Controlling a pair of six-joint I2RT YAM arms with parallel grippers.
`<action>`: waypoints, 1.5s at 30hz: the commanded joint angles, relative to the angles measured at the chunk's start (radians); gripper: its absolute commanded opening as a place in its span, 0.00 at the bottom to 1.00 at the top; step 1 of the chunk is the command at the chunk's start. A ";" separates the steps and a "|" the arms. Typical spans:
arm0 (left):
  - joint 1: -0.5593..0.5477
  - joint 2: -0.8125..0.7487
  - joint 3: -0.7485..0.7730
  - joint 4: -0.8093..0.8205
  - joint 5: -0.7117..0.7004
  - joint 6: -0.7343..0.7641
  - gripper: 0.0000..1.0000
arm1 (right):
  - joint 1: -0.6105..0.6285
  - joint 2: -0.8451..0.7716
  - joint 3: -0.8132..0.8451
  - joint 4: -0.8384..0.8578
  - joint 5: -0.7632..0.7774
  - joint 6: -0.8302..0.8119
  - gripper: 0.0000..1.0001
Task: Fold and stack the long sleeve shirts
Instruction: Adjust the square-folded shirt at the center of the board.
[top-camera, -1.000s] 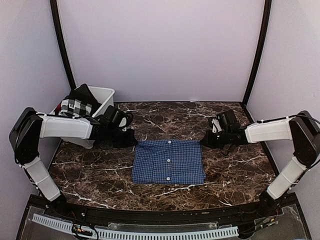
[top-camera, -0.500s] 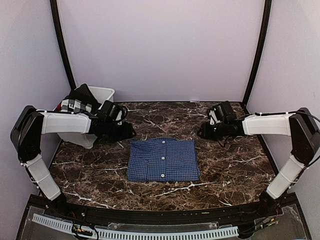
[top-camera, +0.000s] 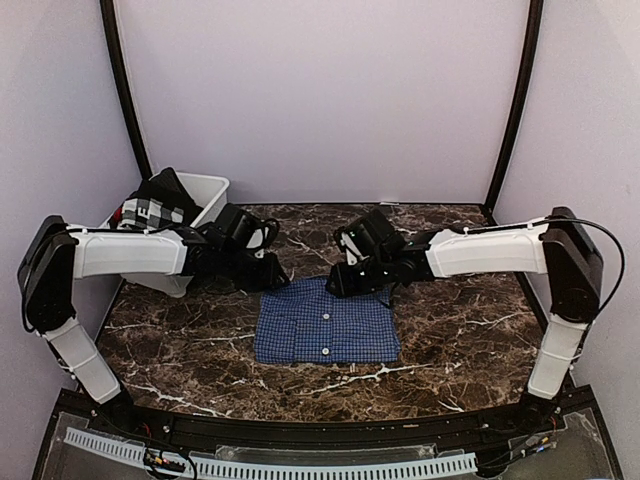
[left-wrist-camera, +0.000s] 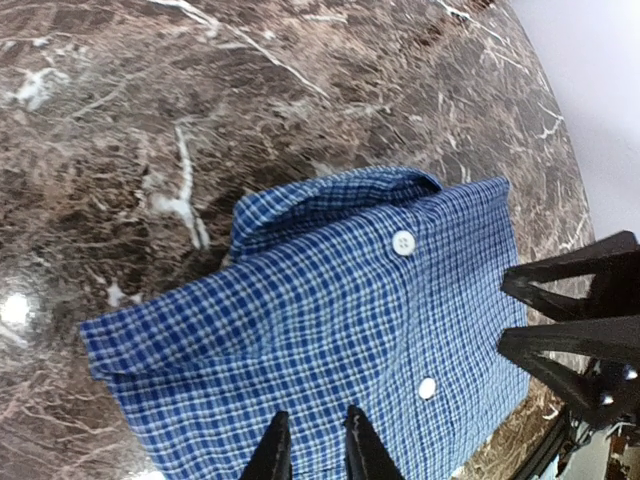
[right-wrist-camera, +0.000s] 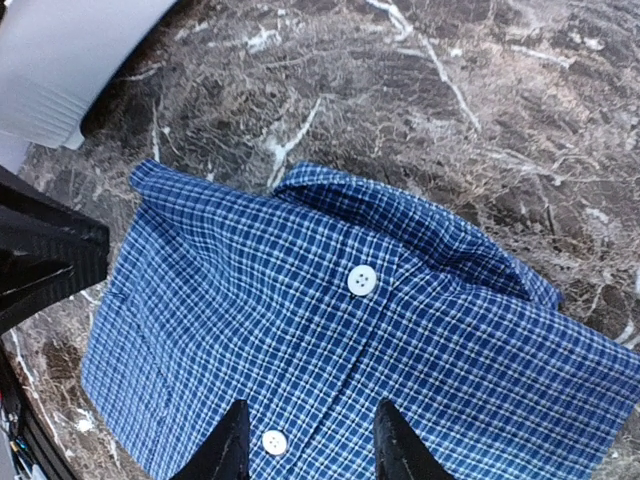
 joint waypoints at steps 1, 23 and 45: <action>-0.009 0.049 0.011 0.019 0.072 -0.003 0.17 | 0.009 0.096 0.073 -0.026 0.050 -0.001 0.39; 0.095 0.386 0.324 -0.040 -0.024 0.097 0.24 | -0.061 0.199 0.188 -0.094 0.086 0.013 0.47; 0.104 0.085 0.119 -0.066 0.058 0.082 0.31 | -0.207 0.097 -0.112 0.045 0.000 0.055 0.37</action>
